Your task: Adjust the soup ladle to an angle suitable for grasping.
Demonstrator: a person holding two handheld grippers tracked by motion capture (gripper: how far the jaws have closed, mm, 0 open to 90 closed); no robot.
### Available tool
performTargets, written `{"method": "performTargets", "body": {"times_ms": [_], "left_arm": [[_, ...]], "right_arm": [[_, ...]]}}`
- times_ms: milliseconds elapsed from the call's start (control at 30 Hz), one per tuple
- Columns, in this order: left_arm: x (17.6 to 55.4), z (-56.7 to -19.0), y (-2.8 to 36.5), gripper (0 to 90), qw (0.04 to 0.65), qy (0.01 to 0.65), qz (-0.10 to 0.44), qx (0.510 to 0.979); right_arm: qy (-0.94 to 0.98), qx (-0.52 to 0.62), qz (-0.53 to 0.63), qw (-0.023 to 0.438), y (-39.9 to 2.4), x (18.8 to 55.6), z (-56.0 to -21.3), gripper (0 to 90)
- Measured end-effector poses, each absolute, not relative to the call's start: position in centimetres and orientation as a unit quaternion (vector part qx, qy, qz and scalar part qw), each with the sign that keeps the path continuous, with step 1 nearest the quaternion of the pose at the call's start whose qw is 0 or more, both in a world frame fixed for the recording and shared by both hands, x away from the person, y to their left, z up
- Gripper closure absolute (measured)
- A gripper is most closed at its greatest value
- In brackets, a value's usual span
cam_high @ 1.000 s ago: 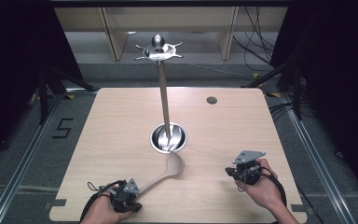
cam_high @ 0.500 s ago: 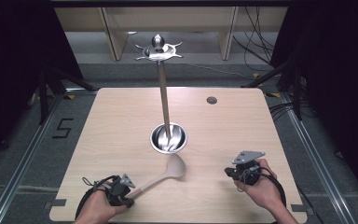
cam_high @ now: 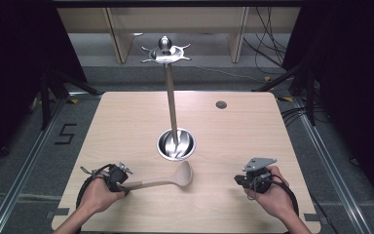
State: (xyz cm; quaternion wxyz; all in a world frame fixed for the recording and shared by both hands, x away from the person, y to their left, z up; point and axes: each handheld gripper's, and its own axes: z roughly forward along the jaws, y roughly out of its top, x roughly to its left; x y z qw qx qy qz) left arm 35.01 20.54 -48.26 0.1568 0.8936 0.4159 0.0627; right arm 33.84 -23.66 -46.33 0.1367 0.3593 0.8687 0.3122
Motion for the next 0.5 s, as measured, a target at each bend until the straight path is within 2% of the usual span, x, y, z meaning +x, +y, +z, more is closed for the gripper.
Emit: {"method": "performTargets", "body": {"times_ms": [200,467,500], "left_arm": [[38.1,-48.1,21.0,89.2,0.155,0.448,0.096,0.875],[41.2,-48.2,20.8,89.2,0.167,0.48,0.098,0.856],[41.5,-48.2,20.8,89.2,0.168,0.487,0.097,0.851]], "right_arm": [[0.87,0.361,0.308,0.132,-23.7,33.8,-46.2,85.6],[0.863,0.379,0.311,0.122,-23.6,33.6,-46.2,84.3],[0.866,0.366,0.314,0.133,-23.8,33.8,-46.3,84.0]]}}
